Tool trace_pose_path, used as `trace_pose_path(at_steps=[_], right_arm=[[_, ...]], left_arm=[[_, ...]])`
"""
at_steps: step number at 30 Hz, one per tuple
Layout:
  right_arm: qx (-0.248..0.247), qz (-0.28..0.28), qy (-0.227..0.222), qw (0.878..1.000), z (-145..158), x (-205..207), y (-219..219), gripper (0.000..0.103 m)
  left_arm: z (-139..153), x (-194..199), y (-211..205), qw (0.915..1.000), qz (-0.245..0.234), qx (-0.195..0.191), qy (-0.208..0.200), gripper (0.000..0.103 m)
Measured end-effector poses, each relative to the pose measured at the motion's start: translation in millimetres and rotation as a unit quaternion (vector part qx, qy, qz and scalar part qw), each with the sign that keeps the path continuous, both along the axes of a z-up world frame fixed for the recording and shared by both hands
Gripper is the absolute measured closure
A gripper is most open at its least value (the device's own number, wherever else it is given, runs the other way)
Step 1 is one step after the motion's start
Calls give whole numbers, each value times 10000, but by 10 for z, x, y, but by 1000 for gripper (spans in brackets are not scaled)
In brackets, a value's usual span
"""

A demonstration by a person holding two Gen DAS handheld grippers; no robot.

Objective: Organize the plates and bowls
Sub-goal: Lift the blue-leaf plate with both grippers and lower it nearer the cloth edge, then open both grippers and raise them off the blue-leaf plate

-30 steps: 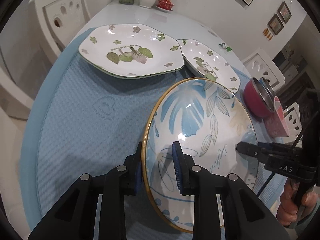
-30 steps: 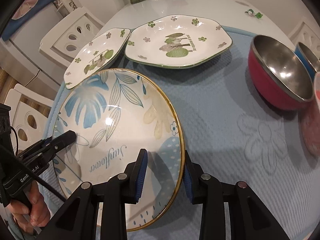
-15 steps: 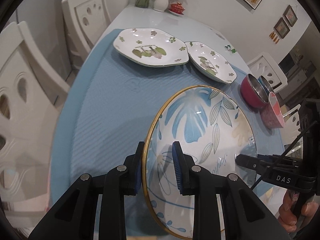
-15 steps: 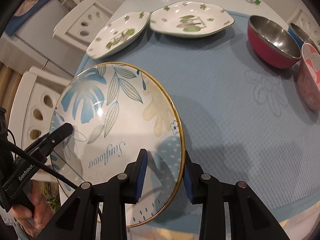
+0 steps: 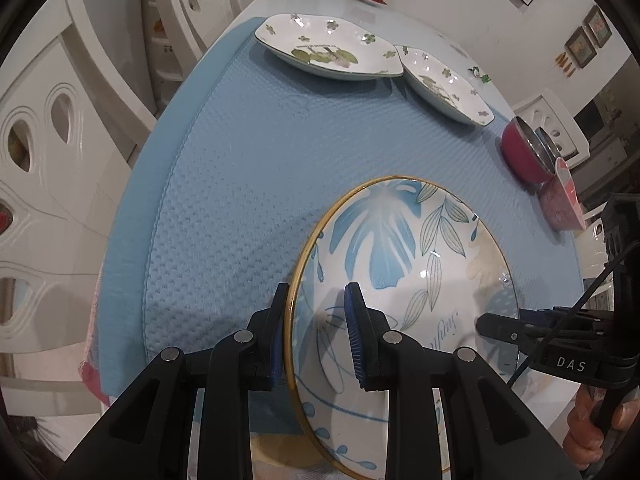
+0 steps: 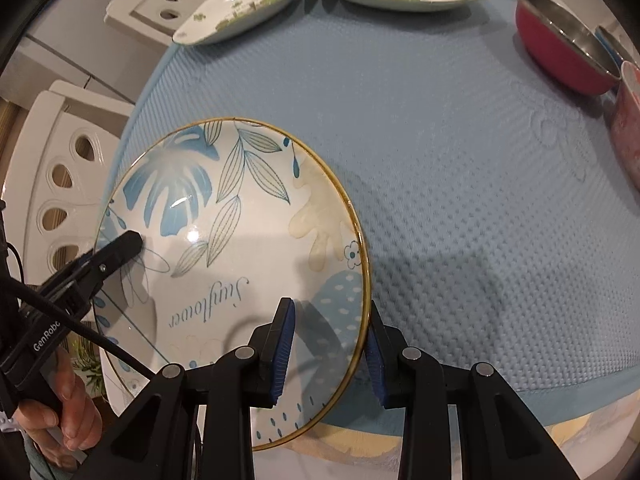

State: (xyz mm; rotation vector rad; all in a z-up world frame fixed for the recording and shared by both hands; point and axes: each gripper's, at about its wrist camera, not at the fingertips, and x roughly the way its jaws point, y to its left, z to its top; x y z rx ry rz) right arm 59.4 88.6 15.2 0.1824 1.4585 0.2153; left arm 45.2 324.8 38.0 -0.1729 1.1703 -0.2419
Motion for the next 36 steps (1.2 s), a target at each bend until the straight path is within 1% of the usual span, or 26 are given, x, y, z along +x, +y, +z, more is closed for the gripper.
trace_pose_path(at_steps=[3, 7, 10, 11, 16, 21, 23, 30, 32, 33, 36], right_arm=[[-44, 14, 2, 10000, -13, -13, 13, 71], [-86, 40, -149, 9998, 42, -30, 26, 71], [0, -1, -218, 9998, 95, -4, 8, 71], [13, -8, -250, 9997, 124, -40, -12, 71], [-254, 23, -577, 9980, 298, -52, -38, 71], [-276, 32, -934, 9952, 518, -54, -11, 71], [-383, 69, -1220, 9918, 665, -73, 24, 71], [-520, 74, -1972, 9790, 1042, -111, 75, 71], [-490, 31, -2059, 9774, 1082, -87, 83, 68], [-484, 18, -2083, 9769, 1095, -76, 96, 68], [-579, 23, -2113, 9757, 1131, -37, 77, 68]], left_arm=[[-29, -15, -9, 10000, -23, 22, 23, 80], [-77, -12, 27, 9999, 98, -51, 84, 80], [-73, -12, 42, 9999, 123, -4, 68, 80], [-41, -12, 56, 9998, 158, 91, -15, 80], [162, 31, 204, 9987, 371, 87, -340, 80], [439, 53, 259, 9959, 453, 207, -755, 80], [539, 64, 251, 9946, 476, 192, -898, 80], [934, 88, 215, 9887, 521, 22, -1408, 79], [999, 105, 172, 9878, 501, -13, -1477, 74], [1019, 112, 146, 9876, 472, -39, -1495, 66], [1104, 107, 58, 9857, 292, -55, -1656, 58]])
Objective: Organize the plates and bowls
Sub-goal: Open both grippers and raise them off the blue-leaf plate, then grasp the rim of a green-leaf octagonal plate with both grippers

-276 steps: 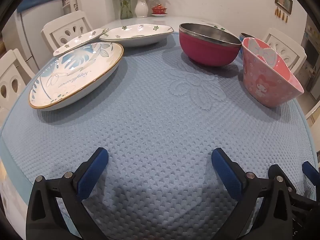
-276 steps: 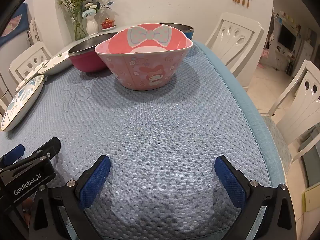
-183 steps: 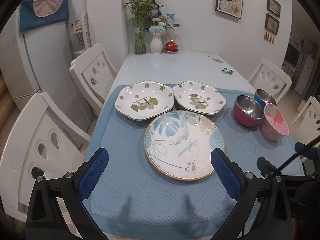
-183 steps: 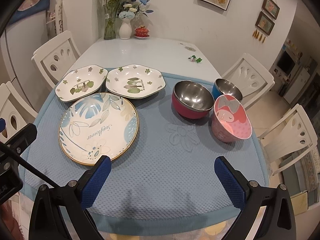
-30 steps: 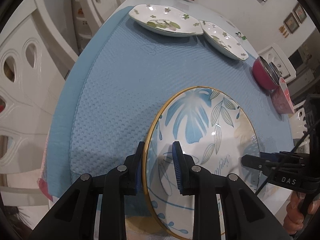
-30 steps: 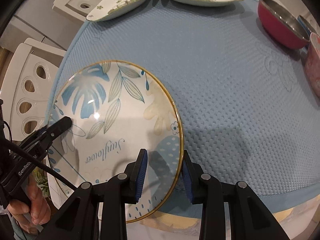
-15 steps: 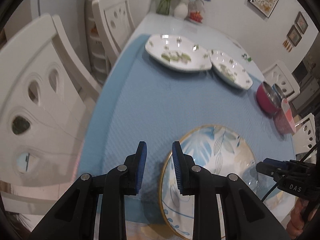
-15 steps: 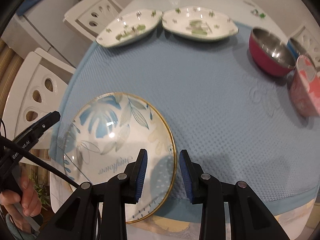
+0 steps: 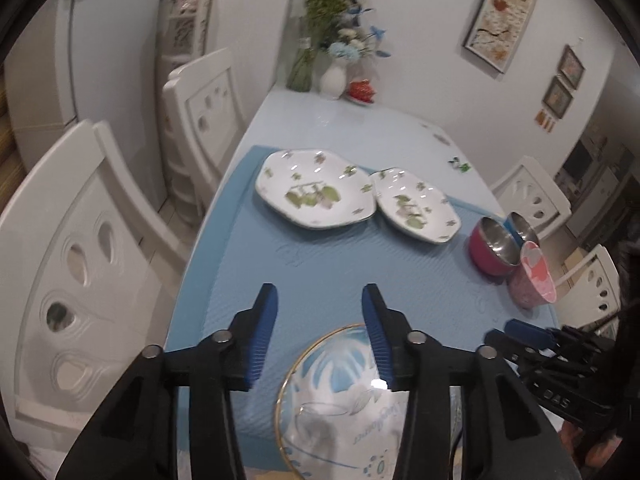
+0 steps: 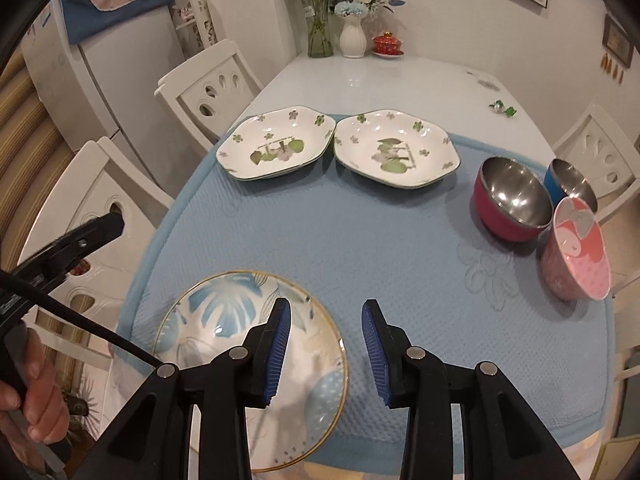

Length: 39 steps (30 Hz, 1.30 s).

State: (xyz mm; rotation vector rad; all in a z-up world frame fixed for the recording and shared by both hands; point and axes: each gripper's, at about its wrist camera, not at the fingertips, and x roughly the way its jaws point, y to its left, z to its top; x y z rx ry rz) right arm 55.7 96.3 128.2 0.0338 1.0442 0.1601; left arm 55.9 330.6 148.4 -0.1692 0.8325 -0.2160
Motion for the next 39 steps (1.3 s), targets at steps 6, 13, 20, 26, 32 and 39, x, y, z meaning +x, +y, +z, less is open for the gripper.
trace_pose_path(at_steps=[6, 13, 20, 26, 32, 39], right_arm=[[331, -137, 116, 9993, 67, 198, -92, 67], [618, -119, 56, 9980, 181, 499, -73, 66], [1032, -154, -31, 9945, 253, 810, -13, 49], [1197, -337, -6, 9922, 153, 1111, 47, 49], [1437, -624, 196, 9875, -122, 1445, 56, 49], [1480, -894, 544, 9834, -514, 1836, 39, 49]], left_arm=[[91, 96, -60, 9997, -120, 112, -177, 54], [174, 307, 31, 9995, -124, -48, -281, 41], [196, 583, 54, 9990, -141, -17, -427, 27], [-5, 1023, 141, 9990, -239, -301, -225, 28], [-305, 1566, 239, 9975, -304, -611, 180, 30], [-663, 2072, 276, 9960, -287, -632, 564, 30]])
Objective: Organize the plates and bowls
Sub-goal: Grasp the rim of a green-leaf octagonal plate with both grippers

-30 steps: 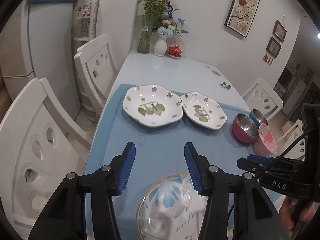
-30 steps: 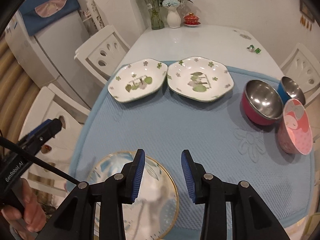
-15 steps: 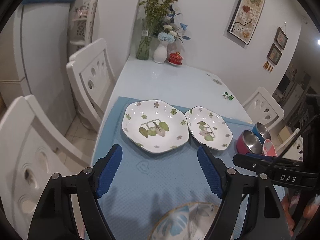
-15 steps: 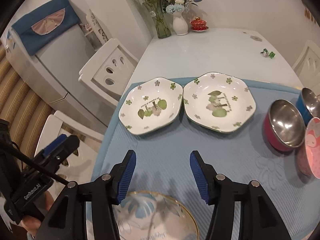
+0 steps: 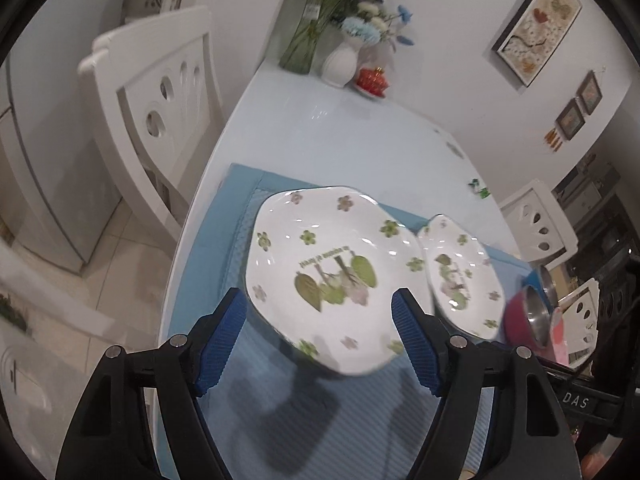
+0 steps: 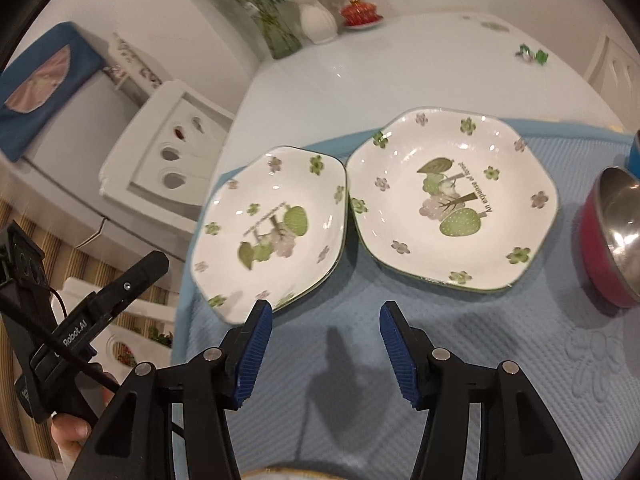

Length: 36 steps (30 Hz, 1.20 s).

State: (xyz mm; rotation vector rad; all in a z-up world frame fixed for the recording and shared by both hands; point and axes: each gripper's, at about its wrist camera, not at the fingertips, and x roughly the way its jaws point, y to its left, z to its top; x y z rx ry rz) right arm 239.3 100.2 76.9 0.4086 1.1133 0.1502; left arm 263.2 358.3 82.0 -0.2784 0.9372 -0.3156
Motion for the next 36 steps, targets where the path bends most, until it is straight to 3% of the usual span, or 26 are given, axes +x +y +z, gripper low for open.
trace_pose_path(at_steps=[8, 12, 13, 16, 21, 30, 36], right_arm=[[57, 81, 336, 9994, -379, 318, 94, 59], [99, 124, 390, 9991, -475, 426, 138, 63], [128, 153, 404, 9990, -495, 456, 155, 66], [116, 241, 370, 9990, -530, 527, 211, 70], [52, 288, 341, 9990, -635, 610, 257, 79], [-35, 696, 282, 9972, -628, 592, 321, 79], [65, 1040, 370, 9939, -588, 305, 543, 79]], left_arm=[[-390, 530, 78, 9991, 51, 69, 404, 40], [-521, 656, 63, 9986, -41, 34, 530, 56], [-549, 670, 54, 9985, -81, 33, 534, 65], [-637, 714, 51, 9983, -126, 75, 571, 74], [-711, 724, 70, 9980, -189, -92, 592, 74], [-649, 434, 194, 9990, -78, -76, 443, 75], [-589, 171, 371, 9987, 114, 187, 459, 75]])
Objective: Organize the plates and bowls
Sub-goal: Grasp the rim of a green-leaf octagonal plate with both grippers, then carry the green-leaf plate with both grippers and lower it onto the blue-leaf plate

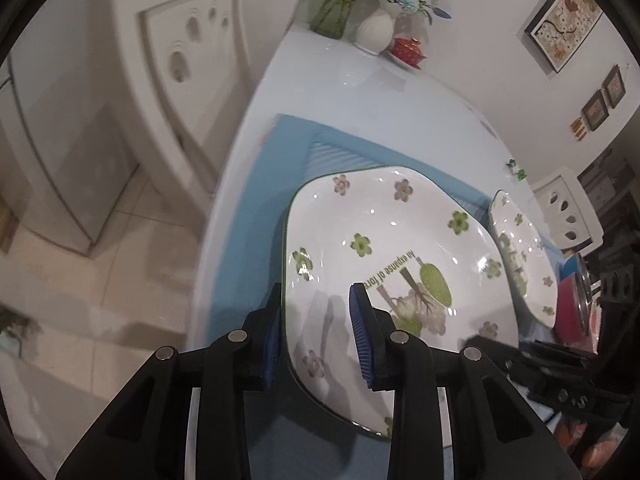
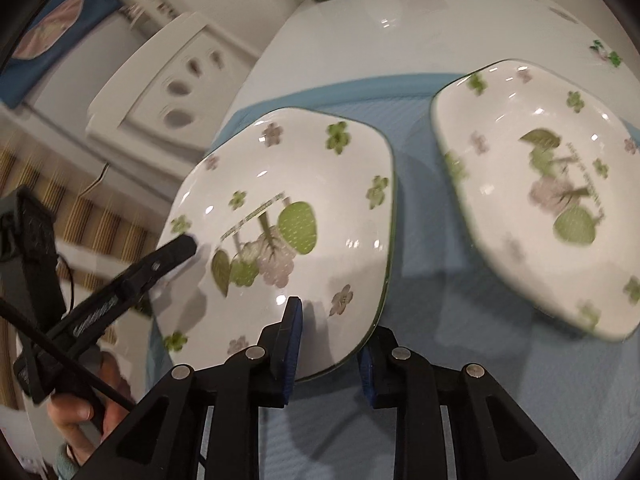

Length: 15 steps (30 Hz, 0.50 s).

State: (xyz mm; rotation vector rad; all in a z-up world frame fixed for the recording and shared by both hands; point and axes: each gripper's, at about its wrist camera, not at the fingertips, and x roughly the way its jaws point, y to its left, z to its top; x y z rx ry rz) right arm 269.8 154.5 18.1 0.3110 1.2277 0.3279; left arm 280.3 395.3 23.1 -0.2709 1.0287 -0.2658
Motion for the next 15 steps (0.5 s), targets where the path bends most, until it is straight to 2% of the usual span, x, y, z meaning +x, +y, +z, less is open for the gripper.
trace_pose_path(at_steps=[2, 6, 12, 15], right_arm=[[91, 178, 68, 9998, -5, -67, 60, 78], [226, -55, 282, 9993, -106, 31, -61, 78], [-100, 297, -64, 9995, -87, 267, 15, 76], [-398, 568, -388, 9968, -24, 228, 67, 76]], left_arm=[[-15, -5, 63, 10000, 9, -55, 41, 75], [-45, 61, 88, 9999, 40, -72, 66, 75], [-98, 196, -31, 9999, -39, 108, -26, 75], [-64, 181, -127, 9988, -71, 463, -142, 74]])
